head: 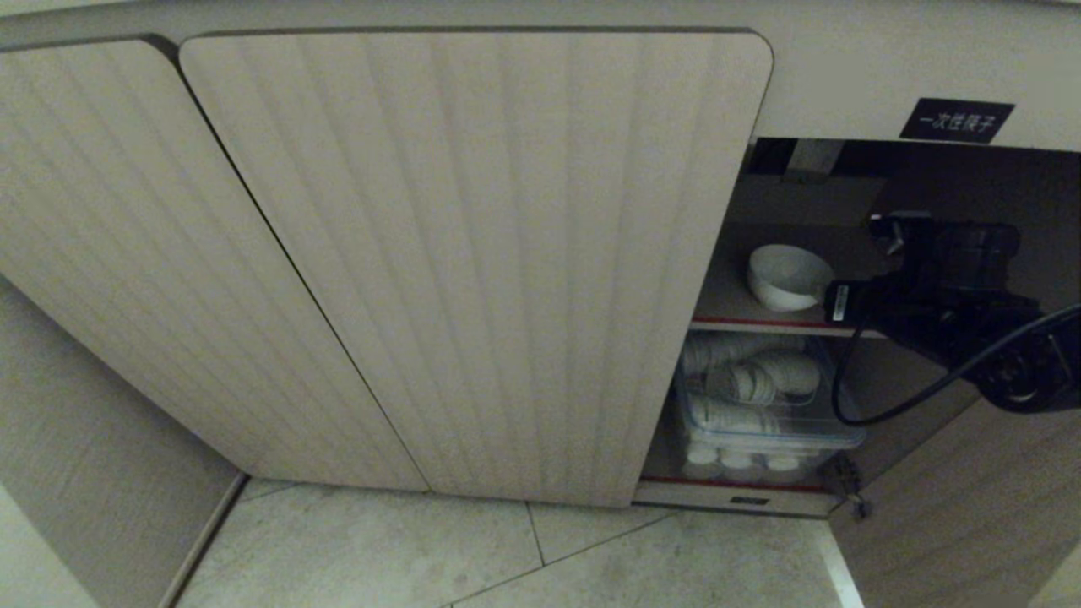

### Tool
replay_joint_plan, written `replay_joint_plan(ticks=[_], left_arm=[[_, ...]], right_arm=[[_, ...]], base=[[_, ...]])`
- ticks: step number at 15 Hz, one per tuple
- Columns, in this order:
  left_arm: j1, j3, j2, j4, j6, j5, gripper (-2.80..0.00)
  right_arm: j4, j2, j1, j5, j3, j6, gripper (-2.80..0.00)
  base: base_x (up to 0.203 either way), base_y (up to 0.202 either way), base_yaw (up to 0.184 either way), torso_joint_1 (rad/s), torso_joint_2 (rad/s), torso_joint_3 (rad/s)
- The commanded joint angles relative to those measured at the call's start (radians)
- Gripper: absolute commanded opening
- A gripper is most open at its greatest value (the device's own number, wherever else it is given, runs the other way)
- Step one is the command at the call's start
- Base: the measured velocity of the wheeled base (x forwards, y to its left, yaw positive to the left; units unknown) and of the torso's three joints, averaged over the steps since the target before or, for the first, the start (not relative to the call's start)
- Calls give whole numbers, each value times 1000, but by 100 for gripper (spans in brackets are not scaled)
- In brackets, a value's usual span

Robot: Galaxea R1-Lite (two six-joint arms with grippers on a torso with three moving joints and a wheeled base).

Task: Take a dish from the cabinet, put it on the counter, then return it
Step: Take the bowl from the cabinet

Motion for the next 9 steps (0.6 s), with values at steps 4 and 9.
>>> replay_joint_plan(ticks=[4,9], left_arm=[[0,1,0,-1,-1,0,-280],[0,1,0,-1,-1,0,-280]], right_arm=[[-4,-7,-1,-1,2,1,0],[-5,-7,0,-1,1,23,0]], base=[[0,0,0,0,0,0],[0,0,0,0,0,0]])
